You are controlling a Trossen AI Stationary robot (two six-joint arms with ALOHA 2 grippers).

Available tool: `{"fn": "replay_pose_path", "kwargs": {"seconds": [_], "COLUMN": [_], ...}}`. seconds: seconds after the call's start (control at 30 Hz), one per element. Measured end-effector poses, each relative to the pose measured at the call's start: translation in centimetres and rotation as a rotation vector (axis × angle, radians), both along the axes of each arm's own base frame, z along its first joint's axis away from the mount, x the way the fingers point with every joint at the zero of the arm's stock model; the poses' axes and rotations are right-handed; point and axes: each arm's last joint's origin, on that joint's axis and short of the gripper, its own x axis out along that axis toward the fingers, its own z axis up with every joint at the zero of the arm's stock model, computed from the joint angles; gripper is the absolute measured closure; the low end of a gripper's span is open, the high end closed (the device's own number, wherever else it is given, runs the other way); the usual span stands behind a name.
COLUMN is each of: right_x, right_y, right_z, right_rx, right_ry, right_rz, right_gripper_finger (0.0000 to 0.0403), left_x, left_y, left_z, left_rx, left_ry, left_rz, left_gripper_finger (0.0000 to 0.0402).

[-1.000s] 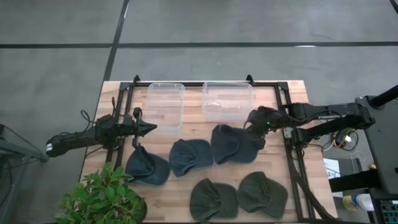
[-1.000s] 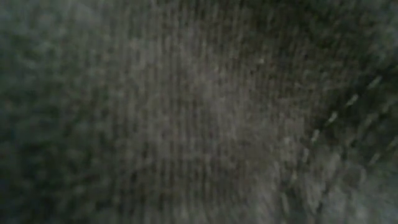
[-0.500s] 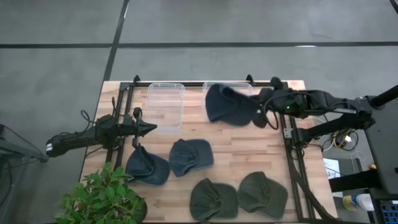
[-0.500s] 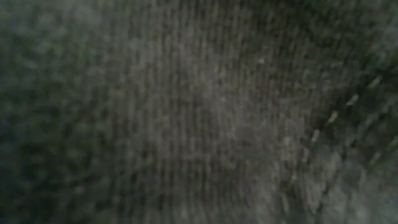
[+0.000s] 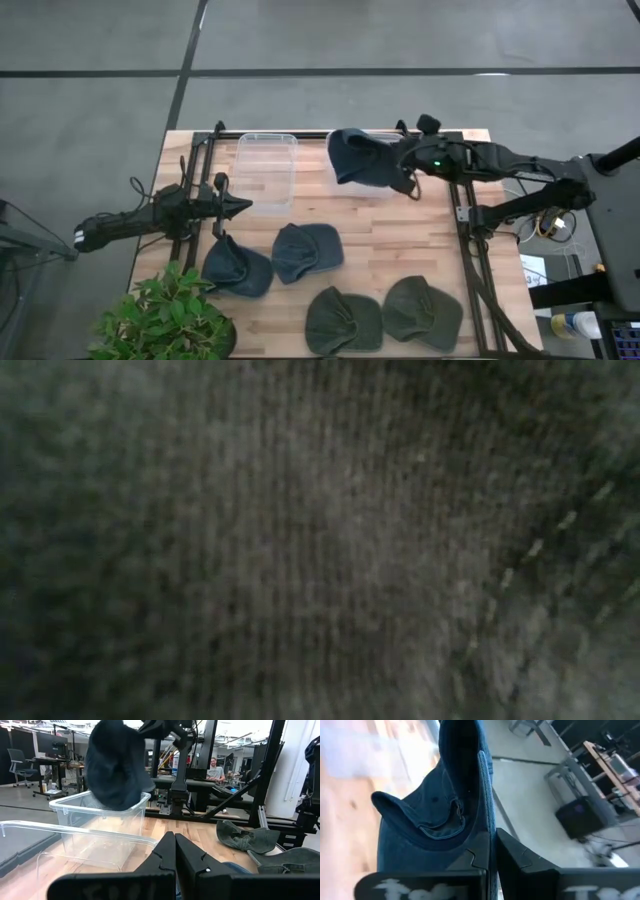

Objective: Pick & Place hat
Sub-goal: Put the right blue cap into the right transparent bin

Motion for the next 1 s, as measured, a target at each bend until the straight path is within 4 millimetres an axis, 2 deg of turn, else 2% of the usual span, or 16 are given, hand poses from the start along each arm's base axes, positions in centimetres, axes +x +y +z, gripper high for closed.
{"fn": "replay_pose_path", "kwargs": {"seconds": [0.17,0.5,1.0], "right_x": [1.6,3.4,4.8], "right_y": [-1.3,-3.7,-6.0], "right_z": [-1.6,-3.7,-5.1], "right_rx": [-0.014,-0.012,0.066], "right_ry": [0.100,0.204,0.161], "right_rz": [-0.033,-0.081,-0.110], "right_gripper_finger": [0.0391,0.0391,0.0391], "left_x": [0.0,0.0,0.0], "left_y": [0.0,0.0,0.0], "left_z": [0.0,0.0,0.0], "left_rx": [0.000,0.000,0.000], "left_ry": [0.000,0.000,0.000], "left_rz": [0.000,0.000,0.000], "left_gripper_finger": [0.0402,0.0402,0.0402]}}
